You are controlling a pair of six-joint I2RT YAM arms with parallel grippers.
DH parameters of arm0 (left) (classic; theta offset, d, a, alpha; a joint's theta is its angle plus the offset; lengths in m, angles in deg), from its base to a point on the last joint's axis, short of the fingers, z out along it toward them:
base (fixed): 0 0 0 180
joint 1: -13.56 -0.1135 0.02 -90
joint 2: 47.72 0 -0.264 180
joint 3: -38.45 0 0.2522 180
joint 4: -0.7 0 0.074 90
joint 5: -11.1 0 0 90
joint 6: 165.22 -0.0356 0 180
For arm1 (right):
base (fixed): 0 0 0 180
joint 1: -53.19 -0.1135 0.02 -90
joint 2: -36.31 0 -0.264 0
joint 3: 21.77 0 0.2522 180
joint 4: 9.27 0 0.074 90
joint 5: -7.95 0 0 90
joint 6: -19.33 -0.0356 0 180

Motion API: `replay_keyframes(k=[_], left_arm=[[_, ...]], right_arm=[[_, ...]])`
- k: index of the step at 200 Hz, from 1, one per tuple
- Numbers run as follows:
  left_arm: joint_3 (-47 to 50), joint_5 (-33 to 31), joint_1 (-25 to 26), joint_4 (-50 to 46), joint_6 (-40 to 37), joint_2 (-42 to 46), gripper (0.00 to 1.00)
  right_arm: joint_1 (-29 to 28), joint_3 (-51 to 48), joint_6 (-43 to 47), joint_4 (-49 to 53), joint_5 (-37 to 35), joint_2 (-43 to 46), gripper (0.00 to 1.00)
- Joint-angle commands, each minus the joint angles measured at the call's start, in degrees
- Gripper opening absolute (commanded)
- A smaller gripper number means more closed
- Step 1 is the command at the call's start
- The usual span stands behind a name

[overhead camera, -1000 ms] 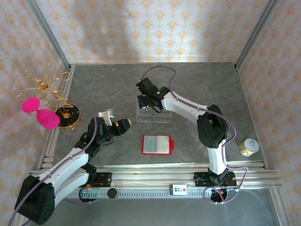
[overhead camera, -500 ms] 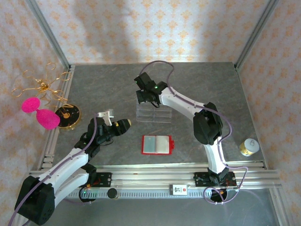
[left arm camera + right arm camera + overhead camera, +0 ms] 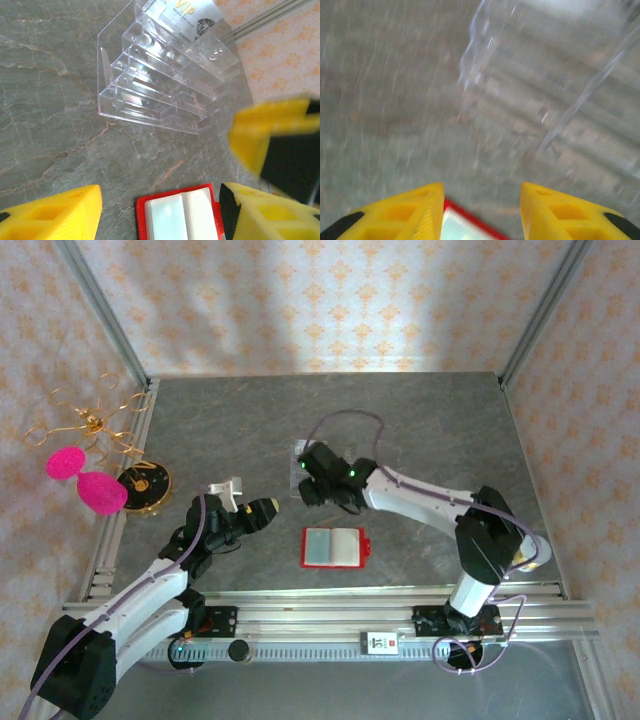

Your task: Take the credit cards out of the card holder

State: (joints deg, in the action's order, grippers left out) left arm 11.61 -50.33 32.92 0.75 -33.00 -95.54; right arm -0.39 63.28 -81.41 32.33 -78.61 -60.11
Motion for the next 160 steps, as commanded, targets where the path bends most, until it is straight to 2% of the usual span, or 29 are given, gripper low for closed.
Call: replay_keyframes(k=[1,60,117,131,145,160], left_arm=[[1.3,1.0,-0.1,2.5,0.8,0.0,0.63],[2.3,0.9,1.0,3.7,2.0,-1.4,0.59],[2.3,-1.6,5.2,4.0,2.8,-2.4,0.57],[2.1,-2.0,5.8,3.8,2.7,-2.8,0.56],[2.1,-2.1,6.3,3.7,2.7,-2.9,0.55],[2.0,-2.1,7.0,3.9,2.8,-3.3,0.53]], right_arm=[[-4.0,-6.6,-3.0,-2.9,-0.4,0.6,0.44],[-9.3,-12.0,-4.8,-5.7,-5.7,-1.2,0.46],[-11.5,-14.3,-4.9,-5.9,-7.7,-4.5,0.46],[-11.5,-15.6,-4.9,-7.2,-7.0,-4.7,0.37],[-11.5,-15.7,-5.0,-8.2,-7.3,-5.0,0.18],[-11.5,-15.6,-4.9,-9.8,-7.1,-4.8,0.06]])
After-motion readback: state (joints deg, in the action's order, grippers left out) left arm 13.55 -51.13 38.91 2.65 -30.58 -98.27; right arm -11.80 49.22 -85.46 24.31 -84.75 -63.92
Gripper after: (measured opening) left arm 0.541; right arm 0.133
